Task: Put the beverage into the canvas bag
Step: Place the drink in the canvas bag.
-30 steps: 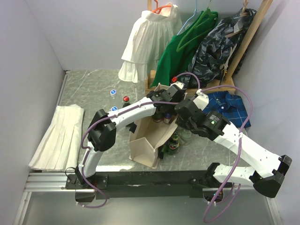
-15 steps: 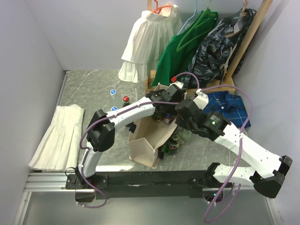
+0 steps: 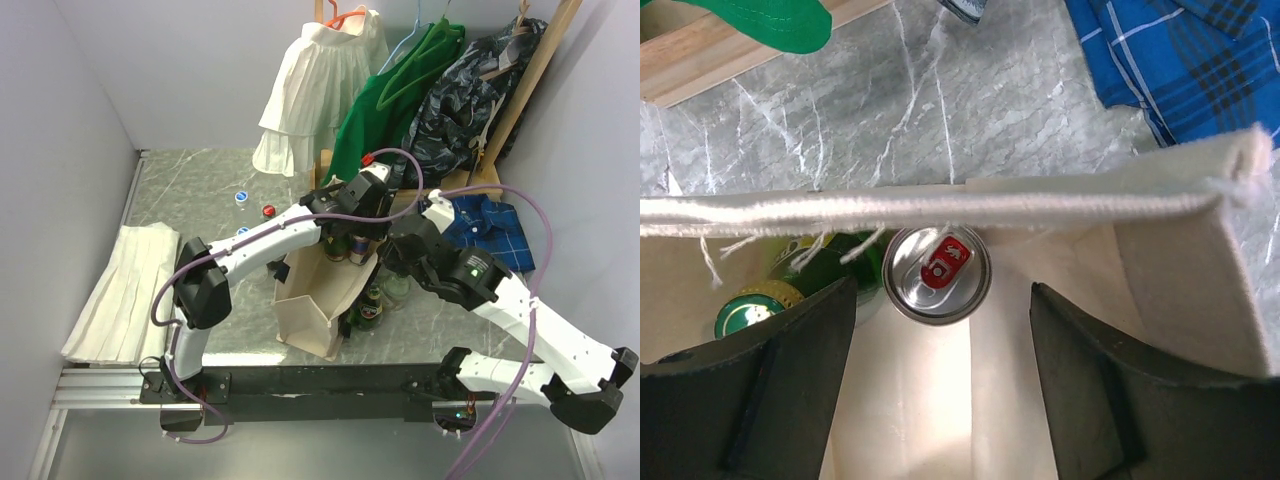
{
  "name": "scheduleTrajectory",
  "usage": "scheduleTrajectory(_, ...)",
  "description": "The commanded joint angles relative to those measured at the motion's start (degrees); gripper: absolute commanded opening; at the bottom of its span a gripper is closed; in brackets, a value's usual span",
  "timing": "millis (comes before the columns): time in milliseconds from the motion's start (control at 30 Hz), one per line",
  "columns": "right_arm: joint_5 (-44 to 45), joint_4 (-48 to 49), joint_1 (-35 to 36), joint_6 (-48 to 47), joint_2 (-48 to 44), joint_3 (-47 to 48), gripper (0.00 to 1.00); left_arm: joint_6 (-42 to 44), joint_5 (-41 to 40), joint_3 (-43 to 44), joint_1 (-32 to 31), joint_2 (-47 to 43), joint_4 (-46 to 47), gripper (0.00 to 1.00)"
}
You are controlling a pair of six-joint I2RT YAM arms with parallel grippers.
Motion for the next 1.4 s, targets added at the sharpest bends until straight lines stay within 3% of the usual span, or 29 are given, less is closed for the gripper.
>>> scheduleTrajectory(0,1.3,1.7,0.2,-0.3,-2.2,0.9,0.34,-0.7,0.5,1.2,-0.6,-4.4,0.2,0.76)
scheduleTrajectory(567,2.4,-0.1,0.2,-0.6,-3.7,2.4,0.41,0.3,-1.6,-0.3,-2.0,-13.7,-3.7,0.79)
scheduleTrajectory(967,3.0,-0.9,0.2,-0.7,-3.5,2.4,0.43,3.7,-8.8,-4.8,-1.8,-24.0,-6.0,0.91)
scheduleTrajectory(1367,2.3,0.3,0.2,-1.5,-2.3,3.1,0.44,1.6,-10.8,-10.9,4.0,-32.1,-9.8,0.93)
